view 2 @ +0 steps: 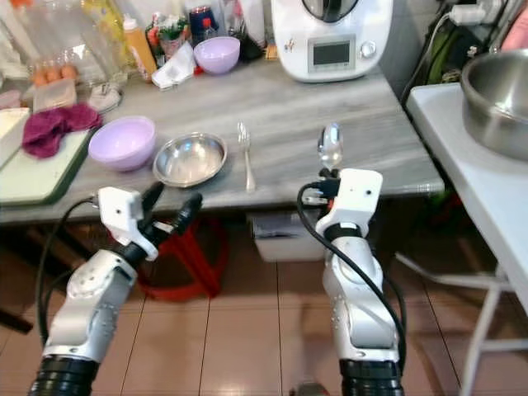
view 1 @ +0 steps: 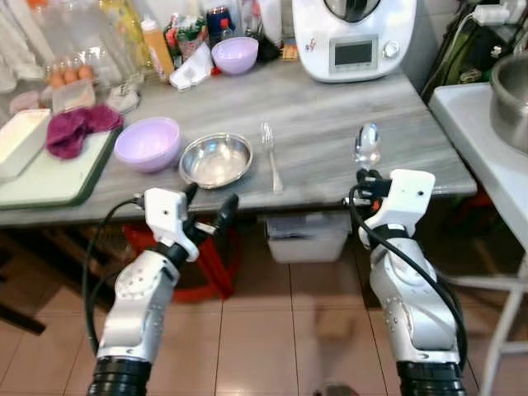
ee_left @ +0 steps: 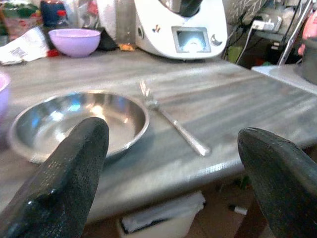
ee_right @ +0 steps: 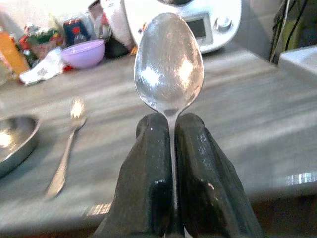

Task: Setting the table

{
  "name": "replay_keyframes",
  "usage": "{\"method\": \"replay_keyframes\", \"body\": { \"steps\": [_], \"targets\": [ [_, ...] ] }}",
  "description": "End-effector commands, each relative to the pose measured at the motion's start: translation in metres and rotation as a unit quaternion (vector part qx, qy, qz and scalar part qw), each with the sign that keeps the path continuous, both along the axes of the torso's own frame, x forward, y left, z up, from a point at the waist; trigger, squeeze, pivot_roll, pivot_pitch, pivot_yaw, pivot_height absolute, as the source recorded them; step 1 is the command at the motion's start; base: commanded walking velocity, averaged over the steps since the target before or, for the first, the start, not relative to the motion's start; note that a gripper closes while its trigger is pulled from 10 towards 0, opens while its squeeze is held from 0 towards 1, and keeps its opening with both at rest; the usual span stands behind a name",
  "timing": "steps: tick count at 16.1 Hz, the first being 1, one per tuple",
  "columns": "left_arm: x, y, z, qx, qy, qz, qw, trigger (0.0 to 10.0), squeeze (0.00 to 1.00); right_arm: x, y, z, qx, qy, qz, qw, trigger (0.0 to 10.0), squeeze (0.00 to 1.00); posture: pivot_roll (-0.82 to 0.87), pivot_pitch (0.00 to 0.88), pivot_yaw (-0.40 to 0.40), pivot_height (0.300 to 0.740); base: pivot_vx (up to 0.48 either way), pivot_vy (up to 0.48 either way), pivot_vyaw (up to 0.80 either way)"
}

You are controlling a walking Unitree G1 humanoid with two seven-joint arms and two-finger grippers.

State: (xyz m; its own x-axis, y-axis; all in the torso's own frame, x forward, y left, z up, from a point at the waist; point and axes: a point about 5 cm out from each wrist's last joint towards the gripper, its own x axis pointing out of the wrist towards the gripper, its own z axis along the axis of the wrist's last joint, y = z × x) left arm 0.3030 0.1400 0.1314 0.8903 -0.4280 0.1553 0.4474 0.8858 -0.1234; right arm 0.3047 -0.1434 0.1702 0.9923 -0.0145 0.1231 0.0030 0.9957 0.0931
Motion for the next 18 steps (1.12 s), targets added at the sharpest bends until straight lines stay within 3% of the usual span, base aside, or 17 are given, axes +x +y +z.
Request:
{"method": "replay_keyframes", "body": {
  "steps": [1, 6, 8, 16, 18],
  "targets": [
    [0.0, -0.001, 0.003, 0.004, -0.003, -0.001, 1.0, 10.0, 0.0, 0.0, -0.003, 0.002, -0.001, -0.004, -0.005, 1.0, 10.0, 0.0, -0.17, 0.121, 0.114, 0.74, 0.48, 0.0, 0.0],
    [-0.003, 0.002, 0.003, 0.003, 0.0, 0.008, 1.0, 10.0, 0.0, -0.001, -0.005, 0.002, -0.012, -0.004, -0.004, 1.0, 10.0, 0.0, -0.17, 0.123, 0.113, 0.74, 0.455, 0.0, 0.0],
    [-0.007, 0.005, 0.006, 0.006, -0.008, 0.015, 1.0, 10.0, 0.0, -0.002, -0.005, 0.001, -0.014, -0.001, 0.0, 1.0, 10.0, 0.0, -0.17, 0.124, 0.113, 0.74, 0.0, 0.0, 0.0],
    [-0.051, 0.011, -0.004, 0.083, 0.003, -0.098, 0.992, 10.0, 0.0, 0.0, -0.016, -0.008, 0.007, 0.045, -0.007, 0.999, 10.0, 0.0, -0.16, 0.137, 0.112, 0.74, 0.0, 0.0, 0.0],
    [-0.054, 0.01, -0.004, 0.094, 0.007, -0.122, 0.988, 10.0, 0.0, 0.003, -0.018, -0.012, 0.006, 0.068, -0.005, 0.998, 10.0, 0.0, -0.16, 0.142, 0.115, 0.74, 0.0, 0.0, 0.0]
  ]
}}
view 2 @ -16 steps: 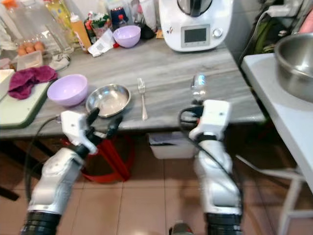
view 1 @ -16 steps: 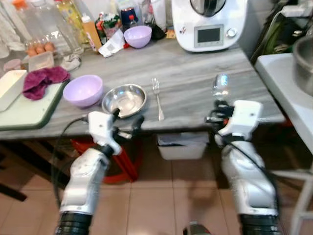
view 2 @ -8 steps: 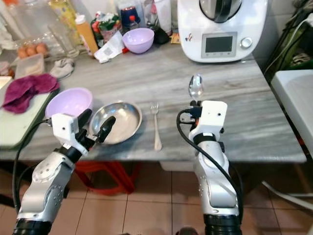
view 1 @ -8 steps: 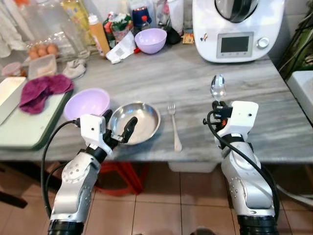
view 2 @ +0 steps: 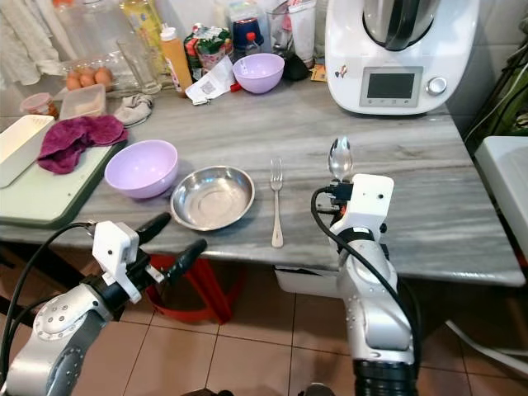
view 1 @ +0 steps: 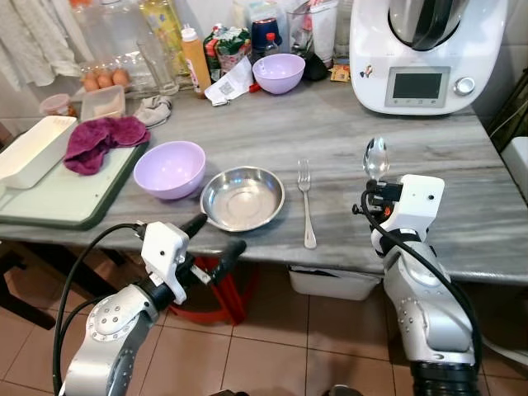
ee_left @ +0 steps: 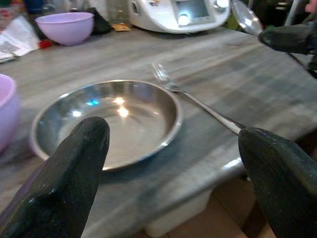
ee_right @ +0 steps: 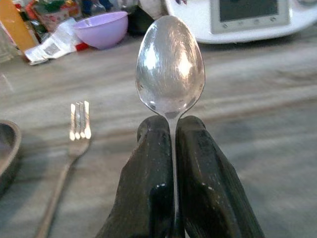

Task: Setting the table

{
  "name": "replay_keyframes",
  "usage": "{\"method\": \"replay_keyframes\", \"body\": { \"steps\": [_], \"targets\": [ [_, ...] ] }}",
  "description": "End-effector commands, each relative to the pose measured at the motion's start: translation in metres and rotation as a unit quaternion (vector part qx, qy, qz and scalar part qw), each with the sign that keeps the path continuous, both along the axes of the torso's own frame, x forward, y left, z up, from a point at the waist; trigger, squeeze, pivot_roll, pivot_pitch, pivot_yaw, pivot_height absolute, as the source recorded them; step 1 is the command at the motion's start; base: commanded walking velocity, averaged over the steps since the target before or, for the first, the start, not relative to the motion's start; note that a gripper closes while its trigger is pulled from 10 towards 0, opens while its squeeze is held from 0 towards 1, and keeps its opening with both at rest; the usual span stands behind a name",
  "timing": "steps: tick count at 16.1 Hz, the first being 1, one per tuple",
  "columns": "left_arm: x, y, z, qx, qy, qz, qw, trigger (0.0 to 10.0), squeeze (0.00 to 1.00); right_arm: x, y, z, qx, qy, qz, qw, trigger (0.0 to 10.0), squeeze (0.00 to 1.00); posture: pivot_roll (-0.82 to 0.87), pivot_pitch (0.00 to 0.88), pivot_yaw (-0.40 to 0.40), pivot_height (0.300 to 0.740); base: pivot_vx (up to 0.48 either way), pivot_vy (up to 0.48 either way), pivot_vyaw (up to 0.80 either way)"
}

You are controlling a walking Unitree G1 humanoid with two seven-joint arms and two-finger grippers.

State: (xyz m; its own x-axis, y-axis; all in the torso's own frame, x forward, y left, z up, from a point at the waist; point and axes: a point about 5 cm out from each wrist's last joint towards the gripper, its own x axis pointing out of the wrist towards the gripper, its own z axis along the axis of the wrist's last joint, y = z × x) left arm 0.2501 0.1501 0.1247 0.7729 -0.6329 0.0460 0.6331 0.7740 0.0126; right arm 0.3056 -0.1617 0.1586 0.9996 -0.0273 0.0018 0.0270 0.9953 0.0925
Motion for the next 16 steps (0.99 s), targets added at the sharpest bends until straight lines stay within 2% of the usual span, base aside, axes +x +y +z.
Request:
{"method": "replay_keyframes", "body": {
  "steps": [1, 5, 13, 16],
  "targets": [
    [-0.002, -0.001, 0.003, 0.007, -0.001, -0.014, 1.0, 10.0, 0.0, 0.002, 0.0, -0.002, 0.008, 0.011, 0.002, 1.0, 10.0, 0.0, -0.16, 0.142, 0.115, 0.74, 0.0, 0.0, 0.0],
    [-0.006, -0.002, 0.001, 0.006, 0.01, -0.032, 0.999, 10.0, 0.0, 0.007, 0.002, -0.006, 0.016, 0.039, 0.007, 0.999, 10.0, 0.0, -0.16, 0.149, 0.12, 0.74, 0.0, 0.0, 0.0],
    [-0.008, -0.006, -0.002, 0.009, 0.022, -0.057, 0.998, 10.0, 0.0, 0.041, 0.009, -0.006, 0.057, 0.068, 0.025, 0.996, 10.0, 0.0, -0.15, 0.159, 0.122, 0.74, 0.0, 0.0, 0.0],
    [-0.01, -0.006, -0.003, 0.01, 0.025, -0.061, 0.998, 10.0, 0.0, 0.046, 0.017, -0.007, 0.071, 0.076, 0.036, 0.994, 10.0, 0.0, -0.15, 0.162, 0.121, 0.74, 0.0, 0.0, 0.0]
  ]
}}
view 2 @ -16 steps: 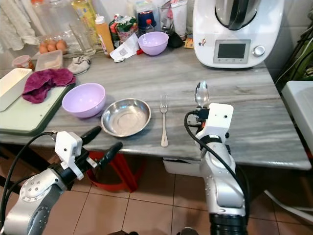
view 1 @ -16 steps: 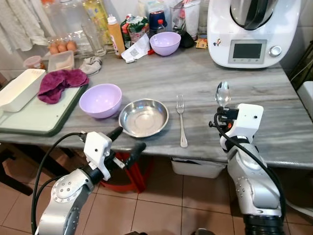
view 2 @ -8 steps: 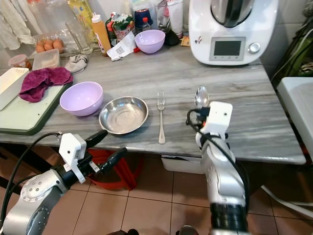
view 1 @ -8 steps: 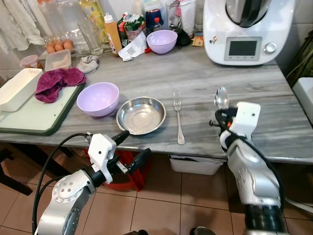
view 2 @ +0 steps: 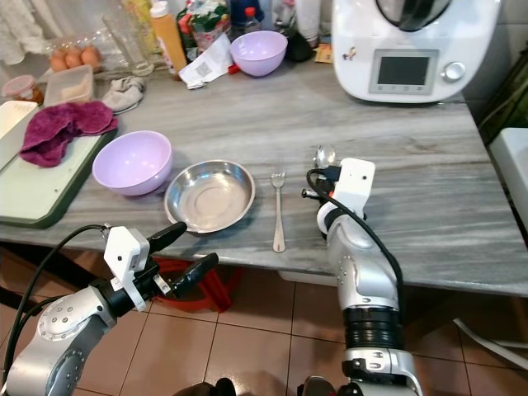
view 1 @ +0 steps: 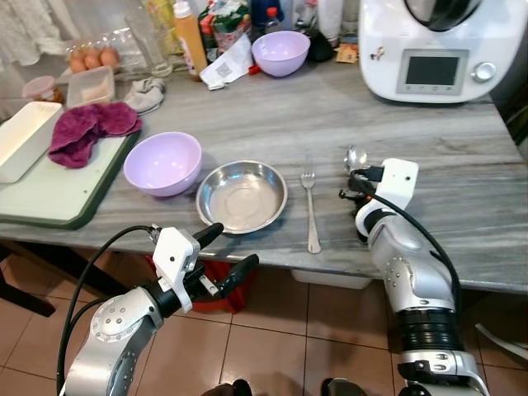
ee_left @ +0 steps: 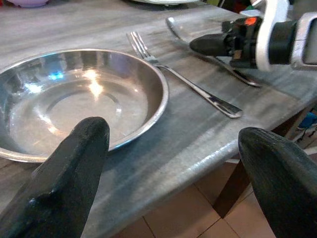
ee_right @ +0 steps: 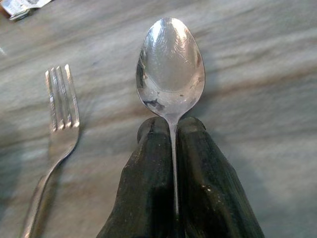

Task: Setting the table

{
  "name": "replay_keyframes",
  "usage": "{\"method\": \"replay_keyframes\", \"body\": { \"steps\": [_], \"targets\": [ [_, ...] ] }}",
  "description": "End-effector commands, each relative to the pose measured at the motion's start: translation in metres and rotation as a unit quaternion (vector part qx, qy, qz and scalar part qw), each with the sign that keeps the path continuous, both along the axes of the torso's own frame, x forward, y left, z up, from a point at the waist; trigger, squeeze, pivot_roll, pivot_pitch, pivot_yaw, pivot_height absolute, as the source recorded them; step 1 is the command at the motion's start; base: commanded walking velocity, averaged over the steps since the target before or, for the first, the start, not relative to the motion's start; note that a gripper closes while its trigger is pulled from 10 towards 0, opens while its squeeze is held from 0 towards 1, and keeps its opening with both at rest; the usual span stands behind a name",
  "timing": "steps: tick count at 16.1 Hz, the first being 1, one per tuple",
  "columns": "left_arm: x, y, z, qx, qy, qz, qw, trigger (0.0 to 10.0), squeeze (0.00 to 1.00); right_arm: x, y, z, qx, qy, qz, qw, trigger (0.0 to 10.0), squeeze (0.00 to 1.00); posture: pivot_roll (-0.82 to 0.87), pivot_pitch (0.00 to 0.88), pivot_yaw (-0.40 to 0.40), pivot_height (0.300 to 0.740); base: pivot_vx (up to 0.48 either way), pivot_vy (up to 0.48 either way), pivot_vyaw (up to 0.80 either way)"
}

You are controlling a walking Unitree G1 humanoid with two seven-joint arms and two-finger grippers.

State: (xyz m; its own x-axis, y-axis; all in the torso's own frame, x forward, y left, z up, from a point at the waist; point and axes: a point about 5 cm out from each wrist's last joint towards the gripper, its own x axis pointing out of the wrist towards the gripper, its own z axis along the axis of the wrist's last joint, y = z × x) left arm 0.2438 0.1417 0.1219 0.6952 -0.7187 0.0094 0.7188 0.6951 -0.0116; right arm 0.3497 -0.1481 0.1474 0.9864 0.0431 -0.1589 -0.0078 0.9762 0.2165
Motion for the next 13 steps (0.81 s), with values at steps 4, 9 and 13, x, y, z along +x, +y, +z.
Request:
{"method": "replay_keyframes", "body": {
  "steps": [4, 9, 13],
  "targets": [
    [-0.004, 0.002, -0.002, 0.008, 0.005, -0.005, 1.0, 10.0, 0.0, 0.0, 0.02, -0.001, 0.025, 0.005, 0.026, 0.999, 10.0, 0.0, -0.15, 0.161, 0.121, 0.74, 0.0, 0.0, 0.0],
    [-0.003, 0.0, -0.003, 0.005, 0.006, -0.011, 1.0, 10.0, 0.0, -0.003, 0.015, -0.009, 0.013, 0.029, 0.014, 0.999, 10.0, 0.0, -0.15, 0.156, 0.122, 0.74, 0.0, 0.0, 0.0],
    [-0.002, -0.002, -0.003, 0.004, 0.005, -0.012, 1.0, 10.0, 0.0, -0.005, 0.01, -0.018, 0.002, 0.05, 0.008, 0.999, 10.0, 0.0, -0.16, 0.156, 0.12, 0.74, 0.0, 0.0, 0.0]
  ]
}}
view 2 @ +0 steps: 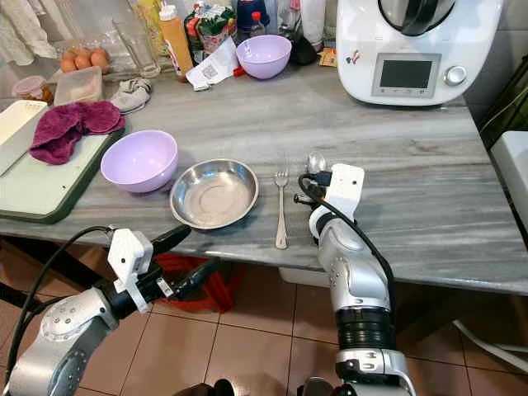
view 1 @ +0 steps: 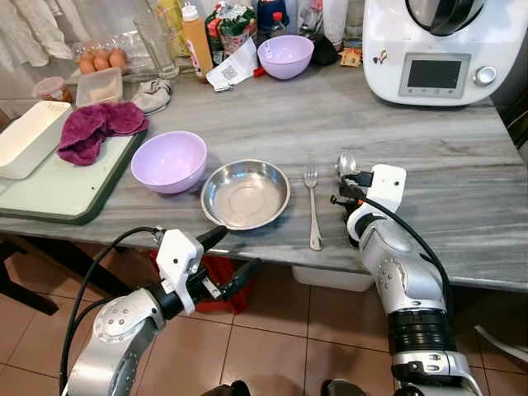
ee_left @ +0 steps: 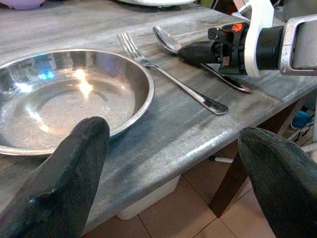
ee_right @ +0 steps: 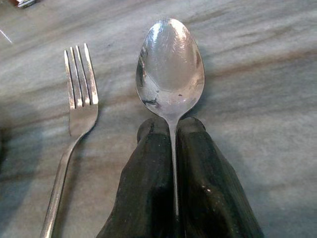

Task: Setting the table

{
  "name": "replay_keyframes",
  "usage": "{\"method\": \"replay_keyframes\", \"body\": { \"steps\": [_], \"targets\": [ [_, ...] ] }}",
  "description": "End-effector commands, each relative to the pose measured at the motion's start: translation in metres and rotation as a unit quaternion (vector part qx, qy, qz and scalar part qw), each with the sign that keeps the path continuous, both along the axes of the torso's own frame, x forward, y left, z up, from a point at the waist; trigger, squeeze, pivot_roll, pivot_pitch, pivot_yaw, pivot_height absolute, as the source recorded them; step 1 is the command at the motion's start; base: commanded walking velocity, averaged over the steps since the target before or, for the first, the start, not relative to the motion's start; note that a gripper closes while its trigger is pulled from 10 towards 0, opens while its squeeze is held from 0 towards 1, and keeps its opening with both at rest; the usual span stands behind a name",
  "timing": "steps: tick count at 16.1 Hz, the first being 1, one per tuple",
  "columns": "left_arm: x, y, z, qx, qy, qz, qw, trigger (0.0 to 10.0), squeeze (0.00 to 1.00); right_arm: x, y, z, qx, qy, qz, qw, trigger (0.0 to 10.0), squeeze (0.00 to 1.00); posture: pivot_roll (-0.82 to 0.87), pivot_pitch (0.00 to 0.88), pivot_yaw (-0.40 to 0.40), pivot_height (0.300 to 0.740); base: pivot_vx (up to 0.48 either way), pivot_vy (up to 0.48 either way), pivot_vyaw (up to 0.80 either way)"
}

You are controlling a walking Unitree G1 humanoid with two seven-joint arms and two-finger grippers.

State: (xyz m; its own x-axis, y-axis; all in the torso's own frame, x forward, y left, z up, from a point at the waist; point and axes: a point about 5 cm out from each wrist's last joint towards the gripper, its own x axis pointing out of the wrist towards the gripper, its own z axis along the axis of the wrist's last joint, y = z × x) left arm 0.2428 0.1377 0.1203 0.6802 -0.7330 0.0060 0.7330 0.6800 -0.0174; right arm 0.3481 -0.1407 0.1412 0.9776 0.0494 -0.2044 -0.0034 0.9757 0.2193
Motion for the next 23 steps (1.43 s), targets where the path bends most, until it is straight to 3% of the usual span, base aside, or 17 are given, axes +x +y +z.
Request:
{"method": "replay_keyframes", "body": {
  "steps": [1, 5, 6, 16, 23],
  "targets": [
    [-0.001, 0.002, -0.001, 0.005, 0.002, -0.002, 1.0, 10.0, 0.0, -0.004, 0.001, -0.014, -0.005, 0.034, 0.002, 0.999, 10.0, 0.0, -0.15, 0.156, 0.12, 0.74, 0.0, 0.0, 0.0],
    [0.0, 0.001, -0.001, 0.005, 0.002, -0.002, 1.0, 10.0, 0.0, -0.007, -0.002, -0.018, -0.01, 0.043, -0.003, 0.999, 10.0, 0.0, -0.15, 0.153, 0.12, 0.74, 0.0, 0.0, 0.0],
    [0.001, 0.001, -0.001, 0.003, 0.002, -0.002, 1.0, 10.0, 0.0, -0.006, -0.004, -0.018, -0.012, 0.043, -0.006, 0.999, 10.0, 1.0, -0.16, 0.149, 0.121, 0.74, 0.0, 0.0, 0.0],
    [0.003, -0.001, 0.001, 0.001, -0.001, -0.001, 1.0, 10.0, 0.0, -0.007, -0.01, -0.017, -0.02, 0.043, -0.014, 0.999, 10.0, 1.0, -0.15, 0.139, 0.12, 0.74, 0.0, 0.0, 0.0],
    [0.005, -0.001, 0.007, -0.005, -0.009, -0.019, 1.0, 10.0, 0.0, -0.017, -0.017, 0.011, -0.035, -0.034, -0.035, 0.998, 10.0, 1.0, -0.16, 0.129, 0.119, 0.74, 0.0, 0.0, 0.0]
  ]
}}
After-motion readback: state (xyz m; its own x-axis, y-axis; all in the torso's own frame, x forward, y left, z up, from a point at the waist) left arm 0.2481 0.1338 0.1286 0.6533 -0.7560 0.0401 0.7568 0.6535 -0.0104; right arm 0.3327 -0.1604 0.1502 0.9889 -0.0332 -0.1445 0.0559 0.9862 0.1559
